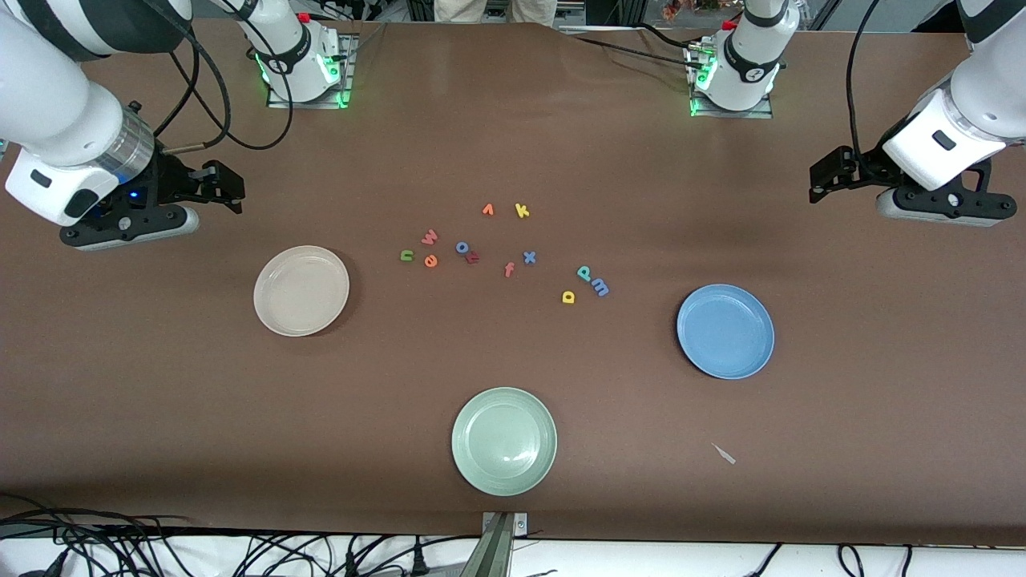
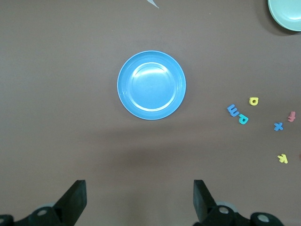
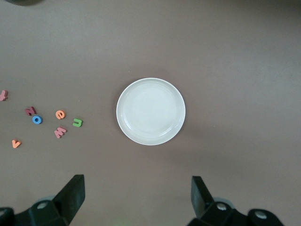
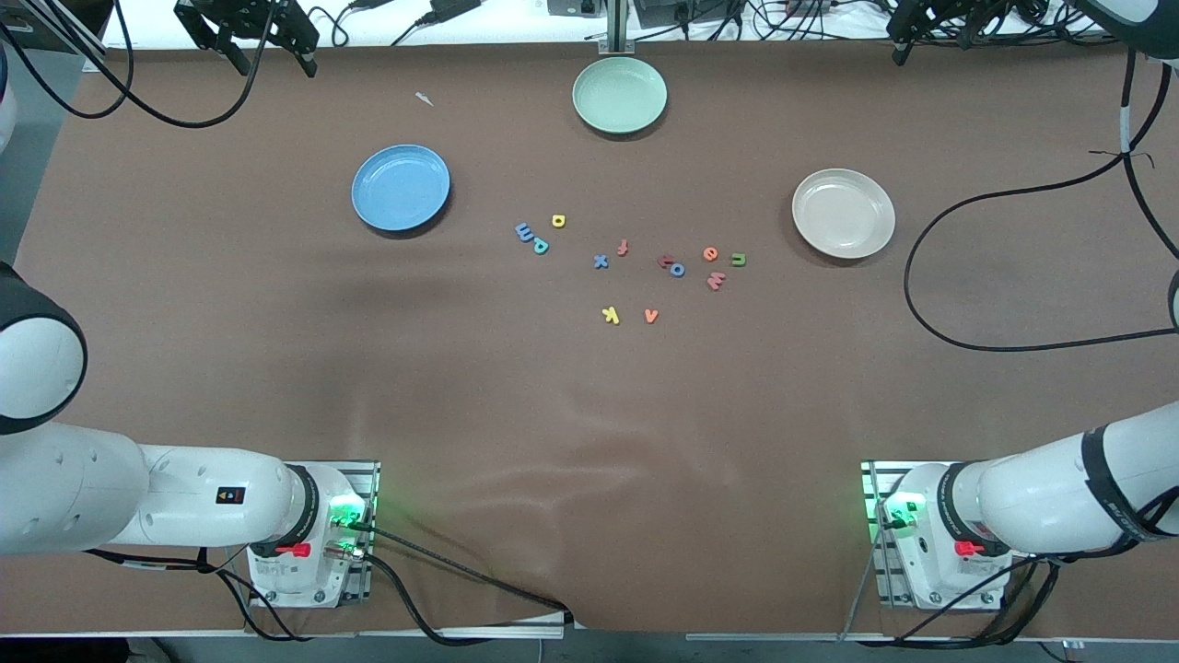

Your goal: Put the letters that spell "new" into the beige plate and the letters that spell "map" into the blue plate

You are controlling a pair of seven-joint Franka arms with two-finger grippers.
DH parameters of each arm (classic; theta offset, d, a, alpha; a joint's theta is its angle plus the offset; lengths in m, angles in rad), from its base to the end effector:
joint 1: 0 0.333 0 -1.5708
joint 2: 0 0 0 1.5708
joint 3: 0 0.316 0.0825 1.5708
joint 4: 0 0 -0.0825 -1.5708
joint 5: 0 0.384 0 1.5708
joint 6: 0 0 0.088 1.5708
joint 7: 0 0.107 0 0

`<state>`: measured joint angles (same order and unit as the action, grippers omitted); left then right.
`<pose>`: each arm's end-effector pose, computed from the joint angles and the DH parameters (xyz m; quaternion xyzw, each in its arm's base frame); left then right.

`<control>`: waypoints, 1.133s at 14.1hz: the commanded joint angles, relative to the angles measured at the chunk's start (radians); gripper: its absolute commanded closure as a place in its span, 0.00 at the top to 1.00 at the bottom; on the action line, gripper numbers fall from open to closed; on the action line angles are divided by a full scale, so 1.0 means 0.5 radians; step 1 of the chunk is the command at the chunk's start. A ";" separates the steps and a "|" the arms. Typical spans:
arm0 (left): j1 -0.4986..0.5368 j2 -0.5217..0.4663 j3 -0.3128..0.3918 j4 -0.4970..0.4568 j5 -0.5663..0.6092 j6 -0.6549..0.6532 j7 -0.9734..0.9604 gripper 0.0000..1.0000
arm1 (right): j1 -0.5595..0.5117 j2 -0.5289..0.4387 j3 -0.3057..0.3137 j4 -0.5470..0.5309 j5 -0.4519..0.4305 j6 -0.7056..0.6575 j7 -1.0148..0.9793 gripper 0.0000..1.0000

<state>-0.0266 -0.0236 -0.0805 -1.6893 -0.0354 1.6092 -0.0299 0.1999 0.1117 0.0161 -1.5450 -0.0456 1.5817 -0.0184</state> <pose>0.5434 -0.0626 0.5848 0.9988 -0.0374 -0.0294 0.0147 0.5741 0.1205 0.5739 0.9921 0.1179 -0.0351 0.0255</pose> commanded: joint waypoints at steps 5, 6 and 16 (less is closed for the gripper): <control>-0.008 -0.005 -0.014 0.034 0.074 -0.040 0.029 1.00 | -0.001 -0.021 -0.008 -0.064 0.079 0.052 -0.037 1.00; -0.008 -0.005 -0.014 0.034 0.074 -0.040 0.029 1.00 | -0.001 -0.024 -0.008 -0.070 0.079 0.052 -0.037 1.00; 0.001 -0.005 -0.011 0.034 0.071 -0.034 0.026 1.00 | -0.001 -0.165 -0.008 -0.391 0.306 0.272 0.018 1.00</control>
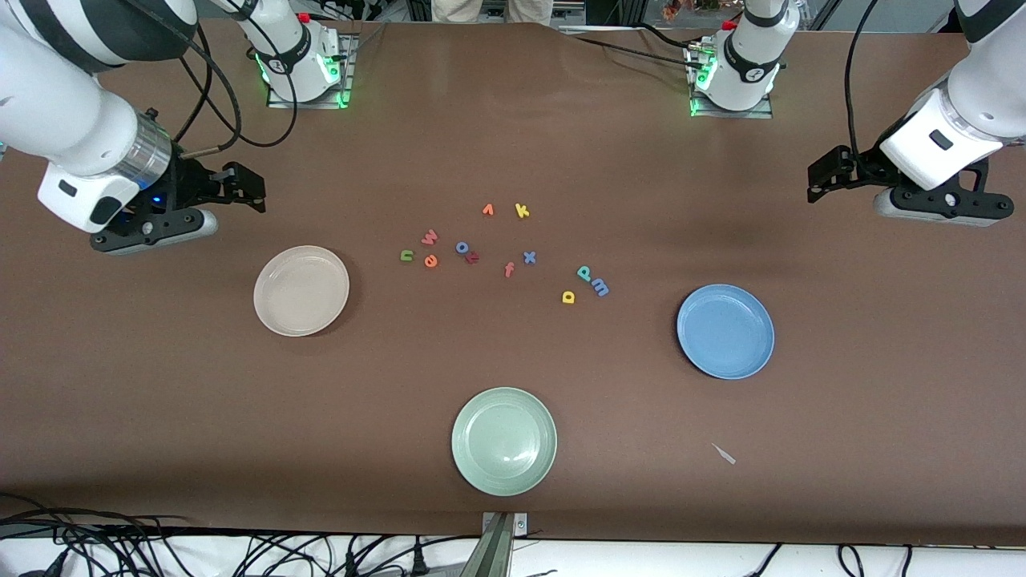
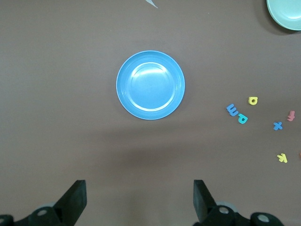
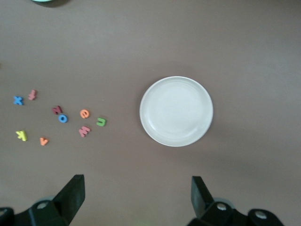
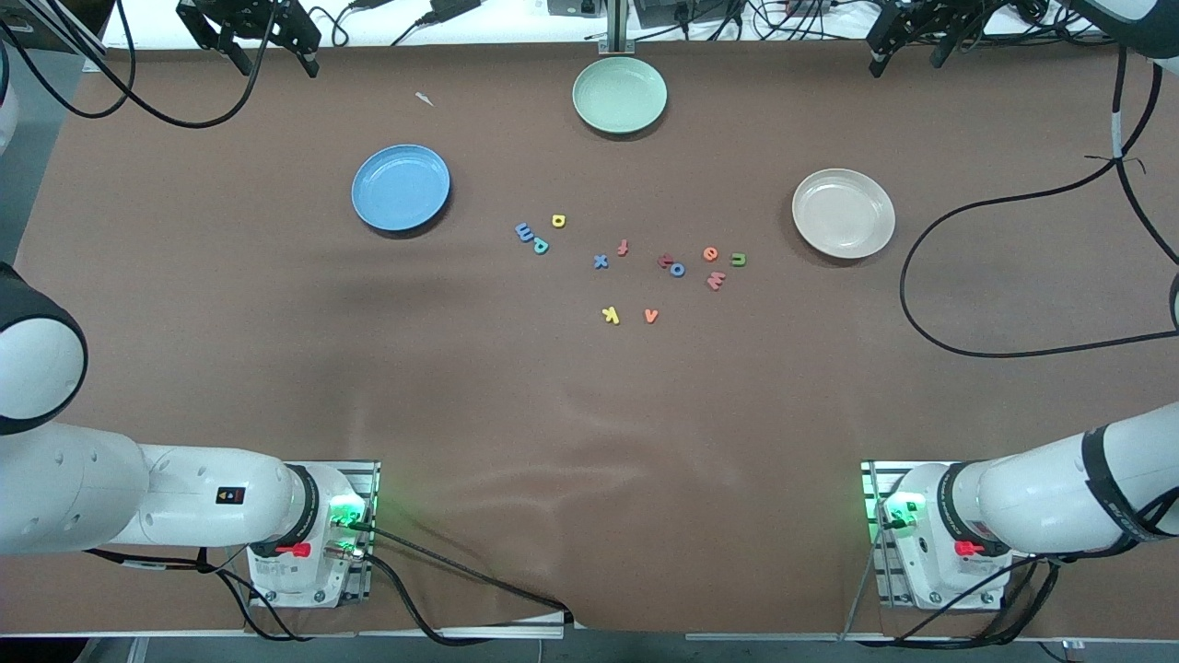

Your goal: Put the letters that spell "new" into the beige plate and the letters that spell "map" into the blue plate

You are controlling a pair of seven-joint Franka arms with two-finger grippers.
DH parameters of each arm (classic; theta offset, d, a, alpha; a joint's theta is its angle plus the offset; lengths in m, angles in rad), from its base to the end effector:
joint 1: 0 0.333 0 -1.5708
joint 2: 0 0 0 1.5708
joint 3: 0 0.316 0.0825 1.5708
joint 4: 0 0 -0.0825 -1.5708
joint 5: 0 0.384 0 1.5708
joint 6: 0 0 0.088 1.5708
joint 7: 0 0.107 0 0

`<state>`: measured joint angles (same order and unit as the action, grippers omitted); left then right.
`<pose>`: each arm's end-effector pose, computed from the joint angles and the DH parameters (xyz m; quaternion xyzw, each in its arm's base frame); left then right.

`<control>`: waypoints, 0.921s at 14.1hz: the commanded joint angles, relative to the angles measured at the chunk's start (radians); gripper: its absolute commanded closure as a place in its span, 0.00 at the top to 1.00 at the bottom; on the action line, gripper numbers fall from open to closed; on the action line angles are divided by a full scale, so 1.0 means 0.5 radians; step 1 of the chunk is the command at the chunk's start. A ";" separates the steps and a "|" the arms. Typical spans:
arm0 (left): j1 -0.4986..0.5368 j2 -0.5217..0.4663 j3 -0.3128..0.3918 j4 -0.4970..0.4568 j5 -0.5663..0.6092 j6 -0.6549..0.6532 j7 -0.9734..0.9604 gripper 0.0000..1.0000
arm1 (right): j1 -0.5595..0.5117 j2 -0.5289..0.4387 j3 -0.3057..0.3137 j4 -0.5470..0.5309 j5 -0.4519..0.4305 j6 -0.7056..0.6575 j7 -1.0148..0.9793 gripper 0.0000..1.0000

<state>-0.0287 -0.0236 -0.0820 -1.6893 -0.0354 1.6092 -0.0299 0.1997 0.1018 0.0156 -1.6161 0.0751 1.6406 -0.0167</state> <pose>0.5431 -0.0645 0.5848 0.9987 -0.0391 -0.0294 0.0147 0.5706 0.1321 0.5511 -0.9923 -0.1115 0.0422 0.0341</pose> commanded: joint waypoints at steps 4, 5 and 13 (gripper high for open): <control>0.005 -0.005 -0.008 0.034 0.062 -0.034 0.026 1.00 | 0.003 -0.240 0.106 -0.538 0.065 0.385 0.211 1.00; 0.005 -0.005 -0.008 0.034 0.050 -0.034 0.029 1.00 | 0.003 -0.240 0.164 -0.581 0.065 0.421 0.305 1.00; -0.145 0.325 -0.048 0.037 0.040 0.021 0.014 1.00 | 0.003 -0.400 0.557 -1.249 0.016 1.034 0.858 1.00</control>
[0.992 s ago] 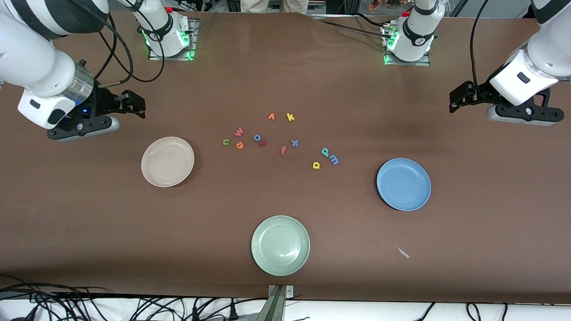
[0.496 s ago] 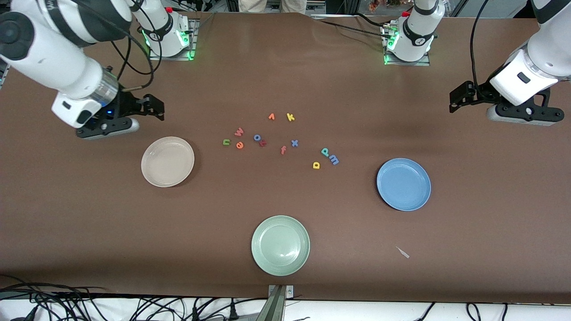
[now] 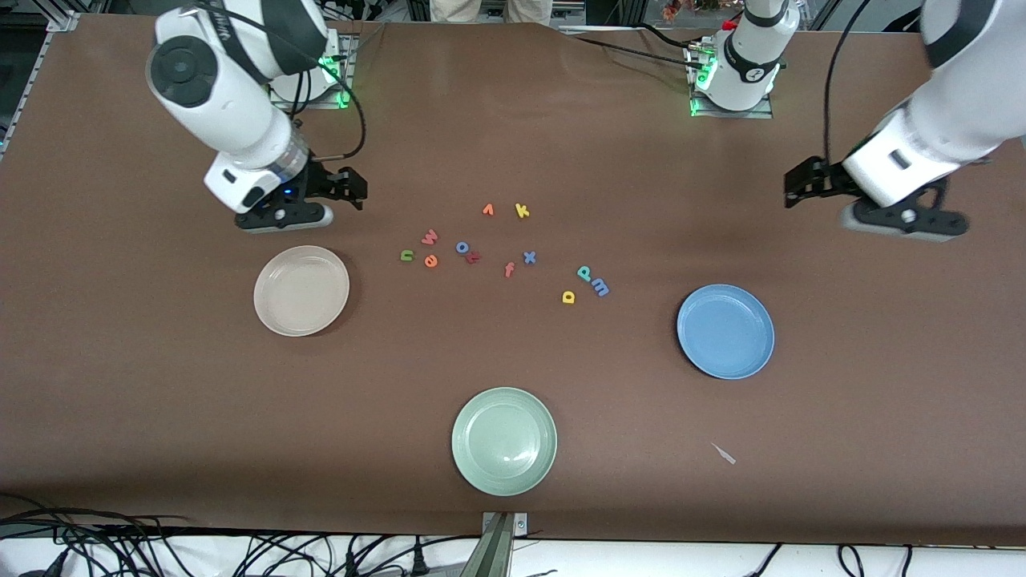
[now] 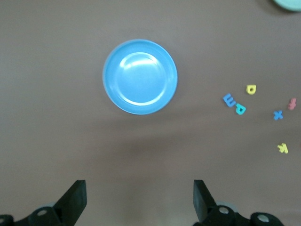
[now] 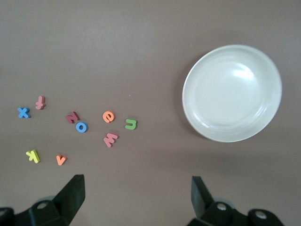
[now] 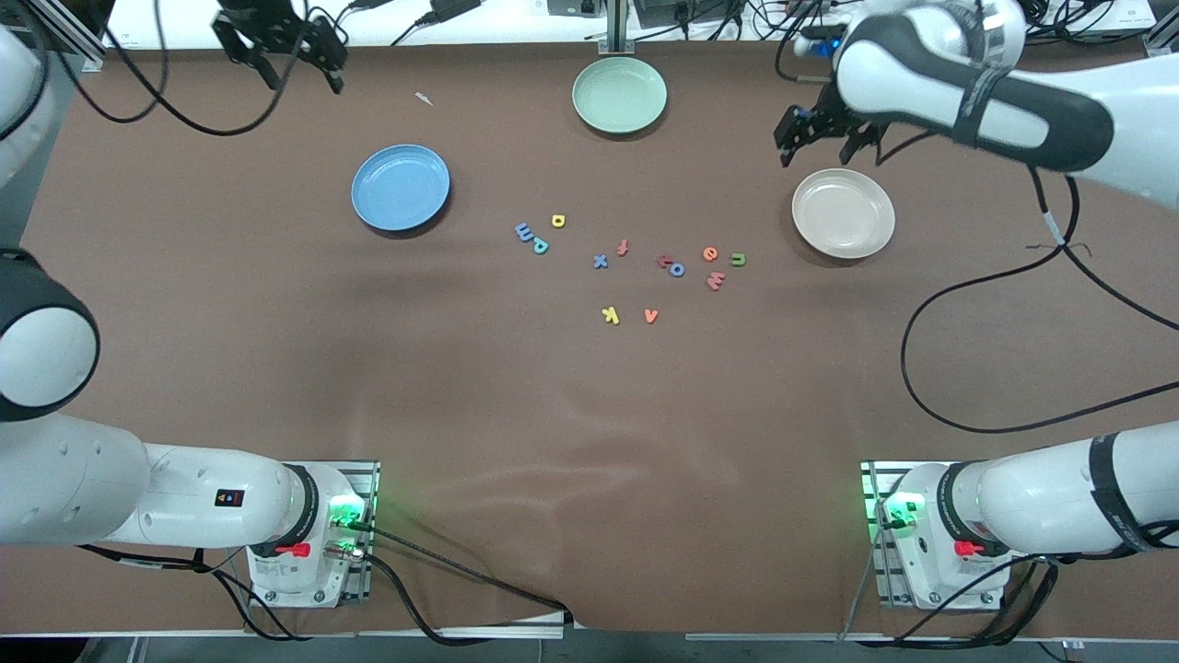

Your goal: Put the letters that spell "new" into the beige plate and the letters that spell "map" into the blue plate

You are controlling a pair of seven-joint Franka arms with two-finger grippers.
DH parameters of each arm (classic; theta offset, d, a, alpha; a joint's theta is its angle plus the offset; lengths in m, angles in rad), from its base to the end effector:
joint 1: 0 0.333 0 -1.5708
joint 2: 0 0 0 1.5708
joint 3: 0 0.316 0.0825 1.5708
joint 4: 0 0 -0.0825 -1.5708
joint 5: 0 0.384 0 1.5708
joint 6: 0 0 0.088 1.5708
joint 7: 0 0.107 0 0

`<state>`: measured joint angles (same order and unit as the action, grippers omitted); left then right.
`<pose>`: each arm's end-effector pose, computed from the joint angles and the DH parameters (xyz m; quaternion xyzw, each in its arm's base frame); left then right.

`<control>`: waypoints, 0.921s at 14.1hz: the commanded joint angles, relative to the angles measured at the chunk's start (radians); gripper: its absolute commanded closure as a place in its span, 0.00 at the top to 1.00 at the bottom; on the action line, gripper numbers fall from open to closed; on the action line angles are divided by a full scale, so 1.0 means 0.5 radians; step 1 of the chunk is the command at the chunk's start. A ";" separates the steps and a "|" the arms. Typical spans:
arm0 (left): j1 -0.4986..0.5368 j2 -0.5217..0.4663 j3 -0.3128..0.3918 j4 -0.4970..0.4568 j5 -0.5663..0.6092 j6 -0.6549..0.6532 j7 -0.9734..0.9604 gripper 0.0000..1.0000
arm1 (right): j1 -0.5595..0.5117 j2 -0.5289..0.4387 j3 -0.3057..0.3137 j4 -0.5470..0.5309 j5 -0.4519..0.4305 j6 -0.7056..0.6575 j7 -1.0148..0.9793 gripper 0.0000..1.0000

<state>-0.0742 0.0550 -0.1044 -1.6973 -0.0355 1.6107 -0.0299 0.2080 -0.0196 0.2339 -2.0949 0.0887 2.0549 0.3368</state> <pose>0.5549 -0.1026 0.5377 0.9947 -0.0723 -0.0723 0.0130 0.4844 0.2349 0.4283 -0.9988 -0.0314 0.0236 0.0301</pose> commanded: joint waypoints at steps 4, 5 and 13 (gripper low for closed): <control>-0.186 0.537 -0.037 0.090 -0.049 0.395 0.002 1.00 | -0.014 -0.118 0.207 -0.501 -0.058 0.559 0.302 1.00; -0.210 0.632 -0.037 0.093 -0.049 0.496 -0.062 1.00 | -0.014 -0.081 0.207 -0.532 -0.058 0.630 0.302 1.00; -0.459 1.086 -0.037 0.097 -0.049 1.266 -1.451 1.00 | -0.008 0.272 0.204 -0.790 -0.155 1.345 0.299 1.00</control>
<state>-0.2775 0.5354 -0.1318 -1.6860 -0.0443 2.1778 -0.6007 0.2053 0.0972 0.3349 -2.5010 0.0541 2.7089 0.4742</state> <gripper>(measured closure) 0.000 0.000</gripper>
